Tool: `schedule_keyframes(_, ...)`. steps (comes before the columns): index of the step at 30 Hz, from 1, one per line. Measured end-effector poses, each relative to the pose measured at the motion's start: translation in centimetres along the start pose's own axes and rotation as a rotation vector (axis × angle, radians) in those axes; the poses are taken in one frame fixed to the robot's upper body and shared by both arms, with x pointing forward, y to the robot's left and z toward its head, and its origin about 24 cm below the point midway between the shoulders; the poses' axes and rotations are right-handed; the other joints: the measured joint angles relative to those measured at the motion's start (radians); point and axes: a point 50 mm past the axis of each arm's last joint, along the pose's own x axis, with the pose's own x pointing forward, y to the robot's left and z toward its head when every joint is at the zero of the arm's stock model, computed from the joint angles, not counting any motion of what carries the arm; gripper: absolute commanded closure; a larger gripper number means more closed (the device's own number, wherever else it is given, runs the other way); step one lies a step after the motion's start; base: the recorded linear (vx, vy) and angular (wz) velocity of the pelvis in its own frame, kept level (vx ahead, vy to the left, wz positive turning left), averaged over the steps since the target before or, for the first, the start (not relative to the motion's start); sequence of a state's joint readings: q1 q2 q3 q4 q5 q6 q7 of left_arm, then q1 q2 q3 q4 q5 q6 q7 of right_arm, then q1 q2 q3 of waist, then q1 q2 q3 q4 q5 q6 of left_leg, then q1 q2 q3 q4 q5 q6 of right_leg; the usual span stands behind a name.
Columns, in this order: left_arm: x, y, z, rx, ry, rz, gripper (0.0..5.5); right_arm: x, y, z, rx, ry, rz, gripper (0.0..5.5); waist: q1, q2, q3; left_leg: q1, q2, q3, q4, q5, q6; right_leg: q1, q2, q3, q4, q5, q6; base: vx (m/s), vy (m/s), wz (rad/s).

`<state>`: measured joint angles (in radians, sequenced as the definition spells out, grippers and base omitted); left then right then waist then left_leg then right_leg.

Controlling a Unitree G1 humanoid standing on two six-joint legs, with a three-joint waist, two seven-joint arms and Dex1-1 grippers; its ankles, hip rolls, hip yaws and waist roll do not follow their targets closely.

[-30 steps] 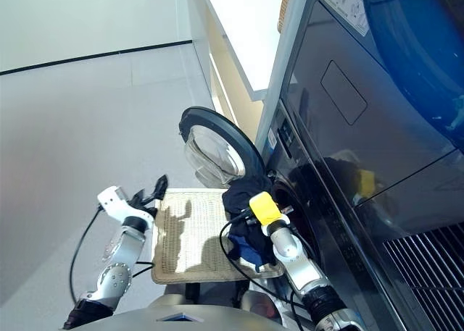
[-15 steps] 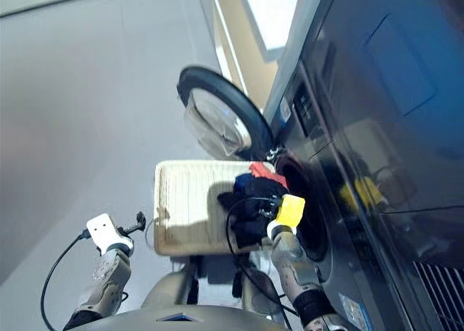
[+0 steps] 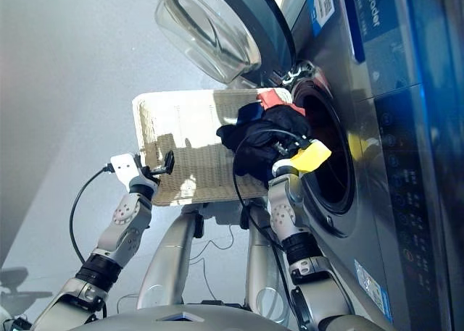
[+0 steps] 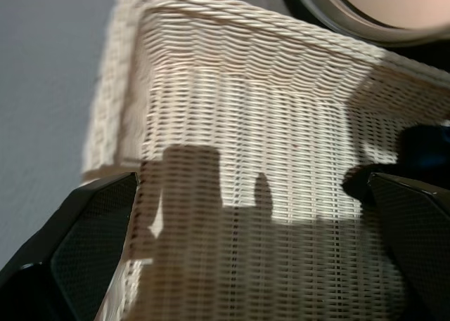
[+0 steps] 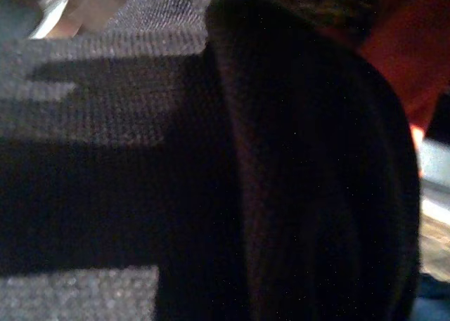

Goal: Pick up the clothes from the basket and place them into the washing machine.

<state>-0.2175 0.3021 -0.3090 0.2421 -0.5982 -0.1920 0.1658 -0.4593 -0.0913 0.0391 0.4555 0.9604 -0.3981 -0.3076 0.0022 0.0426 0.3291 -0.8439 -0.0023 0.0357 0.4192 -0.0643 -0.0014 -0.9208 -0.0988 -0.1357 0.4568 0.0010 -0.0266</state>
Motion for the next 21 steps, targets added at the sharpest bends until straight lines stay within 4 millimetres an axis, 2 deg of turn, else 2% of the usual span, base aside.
schedule_keyframes(2, 0.1, -0.2, 0.9, 0.017, -0.029, -0.033, 0.00, 0.9, 1.1, 0.9, 0.088, -0.045, -0.018, 5.50, 0.002, 0.005, 0.001, -0.070, 0.001, 0.008, 0.098, -0.046, 0.005, -0.069, -0.005, 0.018, 0.092, -0.033, -0.001, 0.000, 0.000, 0.000)
schedule_keyframes(6, 0.2, -0.5, 1.9, 0.067, -0.054, -0.113, 0.00, 2.5, 3.3, 3.4, 0.234, -0.150, -0.037, 5.50, 0.014, 0.027, -0.005, -0.175, -0.003, 0.030, 0.236, -0.097, 0.020, -0.181, -0.015, 0.047, 0.216, -0.077, 0.012, 0.000, 0.000, 0.000)
schedule_keyframes(7, 0.2, -0.6, 1.9, 0.077, -0.052, -0.133, 0.00, 2.9, 3.7, 4.1, 0.256, -0.176, -0.043, 5.50, 0.025, 0.032, -0.008, -0.196, 0.000, 0.042, 0.268, -0.108, 0.024, -0.206, -0.014, 0.060, 0.242, -0.081, 0.013, 0.000, 0.000, 0.000)
schedule_keyframes(10, 0.1, -1.2, 1.6, 0.093, -0.035, -0.196, 0.00, 3.9, 4.2, 6.0, 0.283, -0.241, -0.067, 5.50, 0.037, 0.065, -0.024, -0.248, 0.001, 0.059, 0.335, -0.131, 0.037, -0.264, -0.013, 0.085, 0.299, -0.091, 0.022, 0.000, 0.000, 0.000)
schedule_keyframes(12, 0.0, -1.8, 1.4, 0.098, -0.025, -0.243, 0.00, 4.6, 3.9, 7.6, 0.280, -0.292, -0.091, 5.50, 0.053, 0.077, -0.031, -0.259, 0.000, 0.080, 0.352, -0.139, 0.047, -0.284, -0.012, 0.108, 0.315, -0.093, 0.022, 0.014, -0.014, -0.089)
schedule_keyframes(14, -0.1, -2.1, 1.4, 0.107, -0.022, -0.276, 0.00, 5.0, 3.5, 9.5, 0.273, -0.348, -0.111, 5.50, 0.054, 0.098, -0.044, -0.272, -0.002, 0.084, 0.358, -0.140, 0.052, -0.296, -0.012, 0.115, 0.315, -0.089, 0.028, 0.000, 0.000, 0.000)
schedule_keyframes(17, 0.0, -1.6, 1.8, 0.137, -0.035, -0.288, 0.00, 5.6, 2.6, 13.0, 0.157, -0.461, -0.142, 5.50, 0.054, 0.101, -0.046, -0.272, 0.000, 0.104, 0.359, -0.143, 0.058, -0.306, -0.004, 0.140, 0.316, -0.084, 0.036, 0.004, -0.006, -0.058)
schedule_keyframes(19, 0.0, -1.3, 2.0, 0.144, -0.044, -0.283, 0.00, 5.8, 2.1, 15.7, 0.095, -0.545, -0.170, 5.50, 0.057, 0.101, -0.046, -0.274, -0.001, 0.107, 0.366, -0.148, 0.055, -0.312, 0.004, 0.155, 0.315, -0.080, 0.042, 0.007, -0.036, -0.239)
schedule_keyframes(21, 0.0, -1.2, 2.1, 0.151, -0.049, -0.282, 0.00, 5.6, 1.7, 18.0, 0.123, -0.637, -0.225, 5.50, 0.054, 0.101, -0.046, -0.278, -0.001, 0.106, 0.371, -0.158, 0.056, -0.318, 0.012, 0.167, 0.316, -0.081, 0.044, 0.012, -0.034, -0.207)
